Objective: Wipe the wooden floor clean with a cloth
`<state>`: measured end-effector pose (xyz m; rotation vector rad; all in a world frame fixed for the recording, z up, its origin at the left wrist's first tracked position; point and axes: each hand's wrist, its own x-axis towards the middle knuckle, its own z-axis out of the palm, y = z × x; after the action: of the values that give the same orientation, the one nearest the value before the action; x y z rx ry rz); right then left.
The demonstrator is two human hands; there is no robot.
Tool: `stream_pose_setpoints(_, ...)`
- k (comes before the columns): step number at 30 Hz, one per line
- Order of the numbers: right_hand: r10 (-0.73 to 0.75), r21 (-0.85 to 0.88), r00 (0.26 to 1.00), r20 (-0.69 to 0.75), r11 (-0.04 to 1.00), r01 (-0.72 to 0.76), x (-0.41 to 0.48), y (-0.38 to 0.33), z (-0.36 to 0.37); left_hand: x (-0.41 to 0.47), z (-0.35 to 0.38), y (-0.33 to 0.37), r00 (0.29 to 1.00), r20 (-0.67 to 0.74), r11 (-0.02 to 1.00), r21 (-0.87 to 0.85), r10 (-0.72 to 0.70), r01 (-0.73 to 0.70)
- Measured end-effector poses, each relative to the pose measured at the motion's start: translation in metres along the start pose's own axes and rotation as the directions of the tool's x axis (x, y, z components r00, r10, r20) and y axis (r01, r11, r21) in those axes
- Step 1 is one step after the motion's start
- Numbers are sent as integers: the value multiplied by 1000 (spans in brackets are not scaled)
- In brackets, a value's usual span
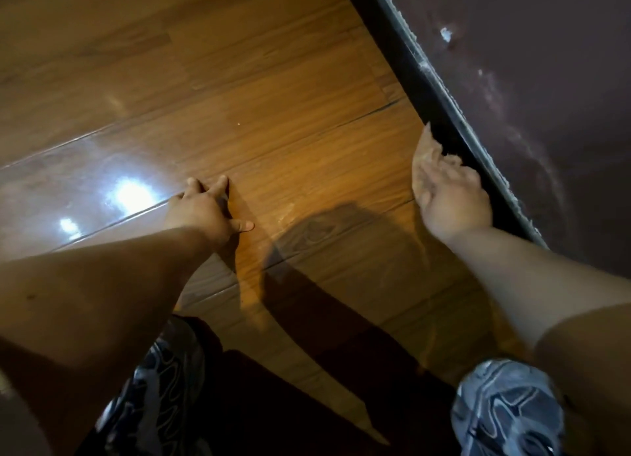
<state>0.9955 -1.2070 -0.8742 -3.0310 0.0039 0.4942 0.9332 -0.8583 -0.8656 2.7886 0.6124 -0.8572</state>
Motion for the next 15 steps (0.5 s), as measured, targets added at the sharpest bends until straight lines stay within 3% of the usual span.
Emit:
stream_pose_setpoints(3,-48,-137,997,60,989,56,-31,-53,22,1,3,0,999,37,1000,-13,-16,16)
stream_pose_setpoints(5,-317,-68,947,47,945,319,-79,-99,50,3,2,2,999,43,999,-44,-19,21)
stream_pose_setpoints(7,-631,76,771,83,776,627,-129,-129,66,6,-1,3,1000,23,997,-71,-15,17)
stream_pose_setpoints(8,-730,160,676,101,682,713,-143,-135,63,9,-4,5,1000,17,996,-86,-14,15)
stream_pose_setpoints(9,-783,205,611,118,621,757,-152,-137,65,9,-1,2,999,31,996,-82,-20,23)
stream_pose_setpoints(10,-797,181,591,120,603,777,-146,-131,61,10,-1,3,999,33,997,-80,-16,19)
stream_pose_setpoints(11,-772,109,630,82,635,765,-132,-120,56,10,-2,4,999,36,997,-73,-6,9)
stream_pose_setpoints(12,-696,50,718,22,718,694,-117,-110,55,8,1,-1,999,47,998,-64,-9,12)
stream_pose_setpoints(14,-422,6,906,0,906,422,-70,-71,40,9,0,-6,999,39,998,-63,-13,16)
stream_pose_setpoints(15,-267,-7,964,7,964,267,-51,-46,29,6,0,-9,999,34,998,-56,-15,17)
